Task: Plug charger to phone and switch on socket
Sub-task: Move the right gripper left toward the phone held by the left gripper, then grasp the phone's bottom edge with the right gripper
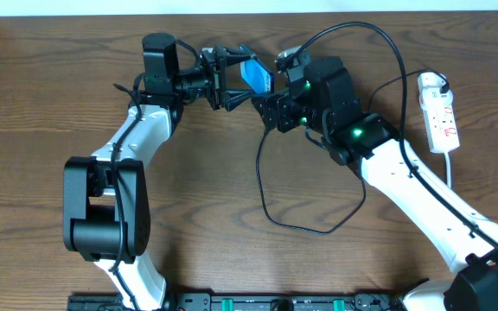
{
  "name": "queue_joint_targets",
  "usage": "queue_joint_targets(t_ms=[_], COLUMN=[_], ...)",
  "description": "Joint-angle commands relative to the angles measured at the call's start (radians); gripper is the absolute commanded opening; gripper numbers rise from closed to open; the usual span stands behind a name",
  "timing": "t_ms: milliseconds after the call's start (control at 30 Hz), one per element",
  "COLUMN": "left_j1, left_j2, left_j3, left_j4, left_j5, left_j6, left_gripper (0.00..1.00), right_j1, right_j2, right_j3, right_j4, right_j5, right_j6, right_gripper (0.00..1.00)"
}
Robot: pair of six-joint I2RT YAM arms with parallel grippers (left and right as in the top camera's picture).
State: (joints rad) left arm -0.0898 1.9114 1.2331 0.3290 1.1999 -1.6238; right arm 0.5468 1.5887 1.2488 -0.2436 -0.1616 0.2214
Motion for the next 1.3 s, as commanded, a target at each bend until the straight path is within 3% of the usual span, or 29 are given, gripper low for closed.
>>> queue_joint_targets(t_ms=[0,100,733,1100,1267], left_j1=[-0.002,-0.005,-0.046,-0.047,-0.047], left_j2=[0.004,0.004,0.004,0.004,0.004], left_j3=[0.014,0.014,0.014,0.014,0.014], left_j4=[0.010,0.010,0.010,0.010,0.010], left_j5=[0.050,0.050,0.072,0.072,0.072], left_j6=[-0.005,-0.005,-0.005,-0.005,-0.005], left_gripper=[0.51,0.51,0.51,0.51,0.52], right_j1=[0.001,0.007,0.031,0.031,0.031], right_j2=[0.008,0.013,0.067,0.081,0.091], right_j3=[0.027,0.027,0.027,0.027,0.027], right_j4=[0.009,0.016,0.090,0.111,0.116], right_j5=[0.051,0.051,0.091,0.055,0.039], right_j6=[-0.010,-0.010,0.041,0.079,0.094], right_gripper=[0.71,0.62,0.44,0.22,0.18])
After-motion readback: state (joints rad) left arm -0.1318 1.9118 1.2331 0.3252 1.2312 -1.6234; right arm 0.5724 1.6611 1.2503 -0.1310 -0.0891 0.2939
